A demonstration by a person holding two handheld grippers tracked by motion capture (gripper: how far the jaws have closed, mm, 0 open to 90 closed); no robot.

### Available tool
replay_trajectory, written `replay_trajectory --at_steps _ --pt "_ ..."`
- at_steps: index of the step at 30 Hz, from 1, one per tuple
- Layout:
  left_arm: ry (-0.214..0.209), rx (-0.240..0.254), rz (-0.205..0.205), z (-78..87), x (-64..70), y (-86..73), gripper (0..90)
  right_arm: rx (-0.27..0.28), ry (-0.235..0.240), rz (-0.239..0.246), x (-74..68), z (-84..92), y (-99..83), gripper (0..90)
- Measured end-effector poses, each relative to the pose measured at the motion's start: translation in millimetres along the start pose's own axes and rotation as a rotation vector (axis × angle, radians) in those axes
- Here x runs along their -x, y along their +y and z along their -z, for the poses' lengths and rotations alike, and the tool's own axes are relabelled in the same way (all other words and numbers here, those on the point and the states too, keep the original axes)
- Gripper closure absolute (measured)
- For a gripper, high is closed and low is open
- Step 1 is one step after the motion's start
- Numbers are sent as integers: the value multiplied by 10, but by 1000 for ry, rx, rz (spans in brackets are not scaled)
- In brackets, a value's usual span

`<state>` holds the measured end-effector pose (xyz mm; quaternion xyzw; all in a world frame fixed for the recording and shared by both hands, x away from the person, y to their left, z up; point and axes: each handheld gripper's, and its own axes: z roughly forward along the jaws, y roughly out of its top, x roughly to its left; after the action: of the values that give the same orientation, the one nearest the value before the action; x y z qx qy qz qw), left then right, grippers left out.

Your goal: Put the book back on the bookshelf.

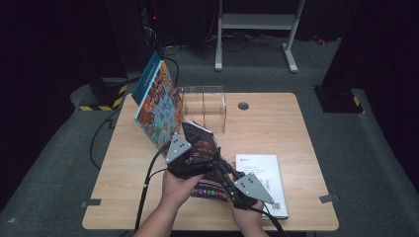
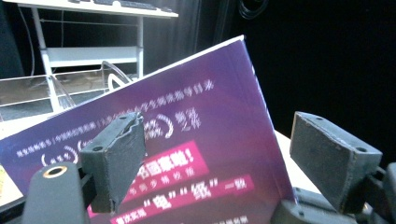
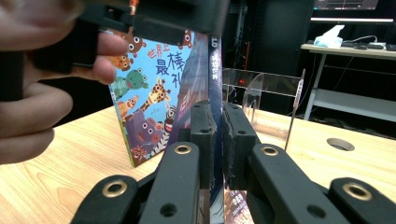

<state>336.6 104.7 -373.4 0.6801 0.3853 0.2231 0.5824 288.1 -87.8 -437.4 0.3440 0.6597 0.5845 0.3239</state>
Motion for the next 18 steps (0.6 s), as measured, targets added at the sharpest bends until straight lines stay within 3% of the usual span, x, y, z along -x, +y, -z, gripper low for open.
replay_trajectory --at_steps 8,13,18 --pt "32 -26 -3 -91 82 56 182 21 12 4 -56 5 9 846" --pt "67 -48 -33 -124 118 75 187 31 0 34 -128 -7 14 845" --pt "71 -51 -23 -105 91 58 269 32 1 46 -161 -30 -4 844"
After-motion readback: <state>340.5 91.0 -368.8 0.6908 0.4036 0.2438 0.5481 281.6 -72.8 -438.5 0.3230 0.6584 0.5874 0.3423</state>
